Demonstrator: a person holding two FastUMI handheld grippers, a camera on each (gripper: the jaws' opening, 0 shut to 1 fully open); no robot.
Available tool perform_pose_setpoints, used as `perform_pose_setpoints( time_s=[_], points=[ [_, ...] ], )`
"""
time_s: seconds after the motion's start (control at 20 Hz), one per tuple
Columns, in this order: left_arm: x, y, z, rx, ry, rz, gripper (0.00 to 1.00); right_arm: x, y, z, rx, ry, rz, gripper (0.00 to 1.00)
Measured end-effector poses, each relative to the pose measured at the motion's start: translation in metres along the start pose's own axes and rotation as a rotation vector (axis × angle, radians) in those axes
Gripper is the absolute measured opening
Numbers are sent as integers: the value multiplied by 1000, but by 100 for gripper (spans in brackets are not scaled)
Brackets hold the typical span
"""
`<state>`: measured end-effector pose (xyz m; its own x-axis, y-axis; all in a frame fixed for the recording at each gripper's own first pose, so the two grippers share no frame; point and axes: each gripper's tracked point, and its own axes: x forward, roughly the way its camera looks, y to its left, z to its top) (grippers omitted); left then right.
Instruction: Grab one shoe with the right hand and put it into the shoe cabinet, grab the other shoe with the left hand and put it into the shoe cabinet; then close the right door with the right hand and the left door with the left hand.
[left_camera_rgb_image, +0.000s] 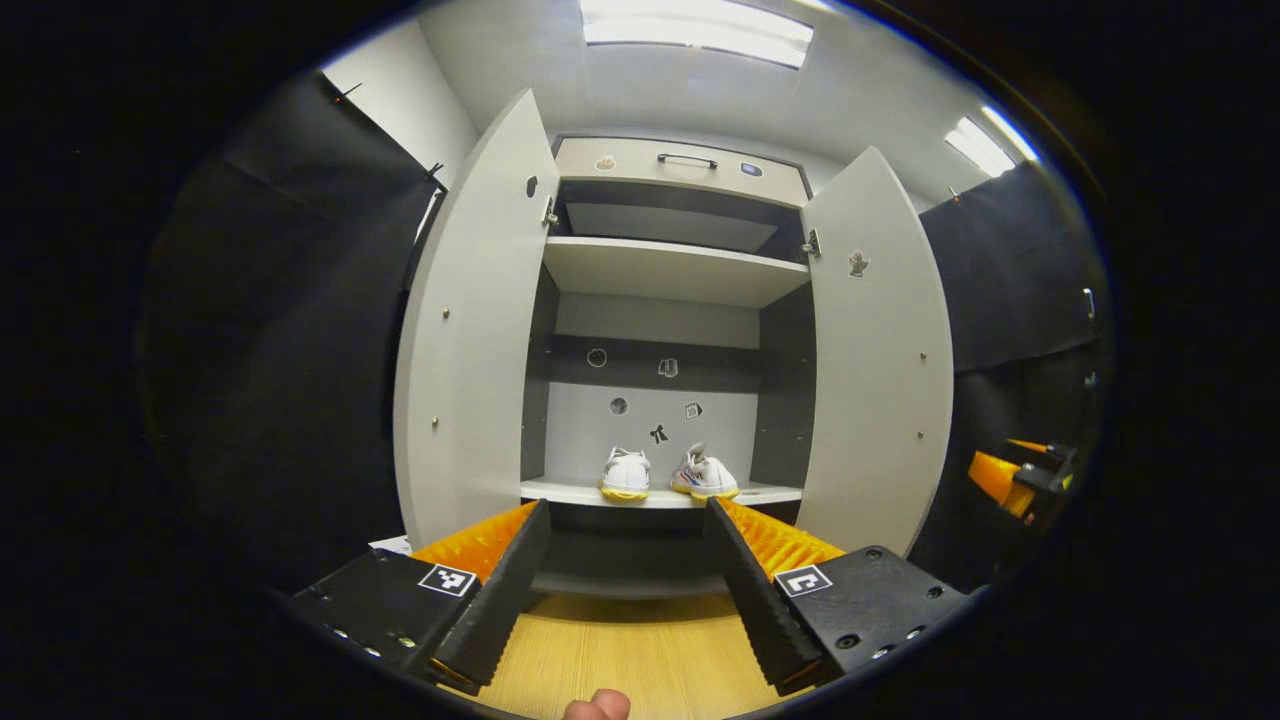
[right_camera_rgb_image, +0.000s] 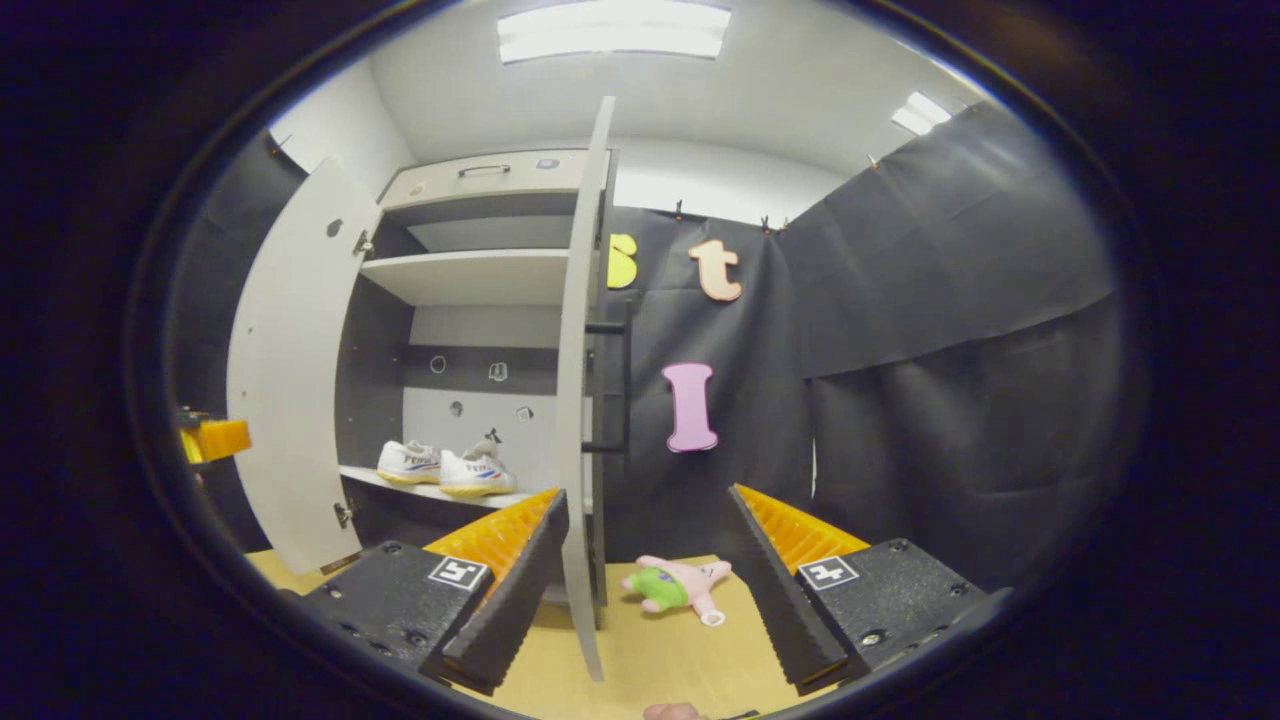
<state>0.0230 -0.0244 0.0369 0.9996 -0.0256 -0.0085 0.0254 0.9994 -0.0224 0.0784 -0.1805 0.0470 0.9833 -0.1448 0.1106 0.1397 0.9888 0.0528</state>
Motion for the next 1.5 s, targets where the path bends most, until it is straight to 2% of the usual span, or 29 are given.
perform_pose_setpoints(
  time_s=[0.25,0.4,0.55,0.7,0.75,1.05,1.5],
  points=[
    [-27,-6,-26,-21,29,0,93,62,-43,22,-13,13,-78,98],
    [-32,-6,-44,-14,76,12,93,93,-46,25,3,25,-63,97],
    [-34,-1,-57,-20,120,24,93,104,-43,26,-51,30,-58,98],
    [-34,3,-60,-20,128,30,93,106,-41,29,-42,27,-56,94],
    [-32,4,-59,-13,123,32,93,105,-34,28,-16,35,-25,94],
    [-31,2,-57,6,115,24,93,99,-10,25,33,46,3,94],
    [-38,12,-53,68,107,53,93,105,89,25,24,27,157,94]
  ],
)
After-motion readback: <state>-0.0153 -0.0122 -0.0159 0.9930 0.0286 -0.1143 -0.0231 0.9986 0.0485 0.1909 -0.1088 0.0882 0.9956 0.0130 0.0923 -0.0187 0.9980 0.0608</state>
